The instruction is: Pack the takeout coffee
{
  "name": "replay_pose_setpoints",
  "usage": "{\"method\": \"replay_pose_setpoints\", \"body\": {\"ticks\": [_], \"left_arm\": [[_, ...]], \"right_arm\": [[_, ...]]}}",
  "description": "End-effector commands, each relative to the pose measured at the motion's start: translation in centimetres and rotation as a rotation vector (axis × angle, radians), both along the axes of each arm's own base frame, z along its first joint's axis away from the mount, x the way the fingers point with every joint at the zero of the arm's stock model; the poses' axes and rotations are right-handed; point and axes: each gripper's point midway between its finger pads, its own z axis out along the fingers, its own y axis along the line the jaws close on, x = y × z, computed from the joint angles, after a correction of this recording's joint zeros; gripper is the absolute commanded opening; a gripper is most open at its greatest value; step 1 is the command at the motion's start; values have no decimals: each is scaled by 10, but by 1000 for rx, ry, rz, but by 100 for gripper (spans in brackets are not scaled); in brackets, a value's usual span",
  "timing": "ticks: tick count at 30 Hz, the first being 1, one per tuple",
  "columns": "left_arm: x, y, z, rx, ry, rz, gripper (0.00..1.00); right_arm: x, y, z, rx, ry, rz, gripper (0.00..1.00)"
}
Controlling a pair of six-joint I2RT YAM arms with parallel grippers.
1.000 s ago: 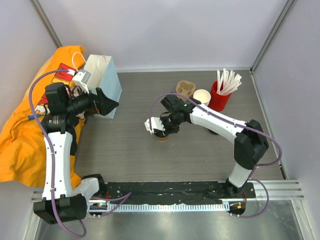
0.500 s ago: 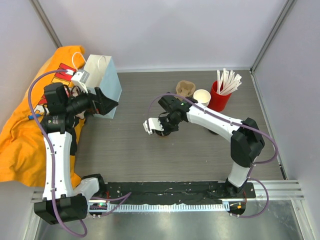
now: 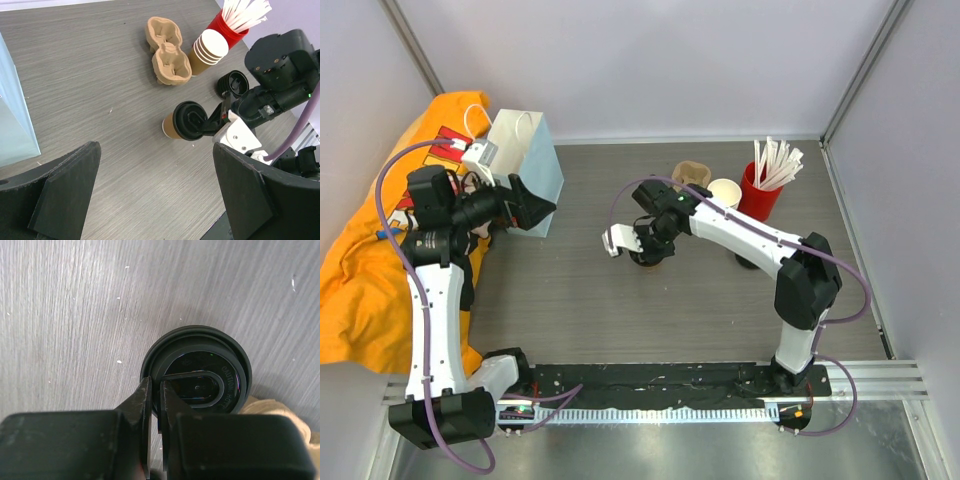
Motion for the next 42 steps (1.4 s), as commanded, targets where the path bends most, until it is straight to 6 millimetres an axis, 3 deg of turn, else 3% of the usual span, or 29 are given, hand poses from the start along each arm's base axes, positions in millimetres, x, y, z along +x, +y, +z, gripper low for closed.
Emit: {"method": "replay_pose_setpoints", "body": {"ticks": [1,14,29,38,42], "left_arm": [[-1,0,14,-8,-58,-5,100],[-2,4,16,-10,-62,21,100],[6,11,22,1,-75,60,100],[26,22,59,43,-148,103,100],[37,28,64,77,-150,113,100]], "right_arm": [[4,9,22,33,20,-88,5],[11,14,34,105,67,-262,1],[99,-18,82,298,-9,-562,1],[131,-28,105,358,-52,-662,1],[143,-38,107,364,-58,-711,1]]}}
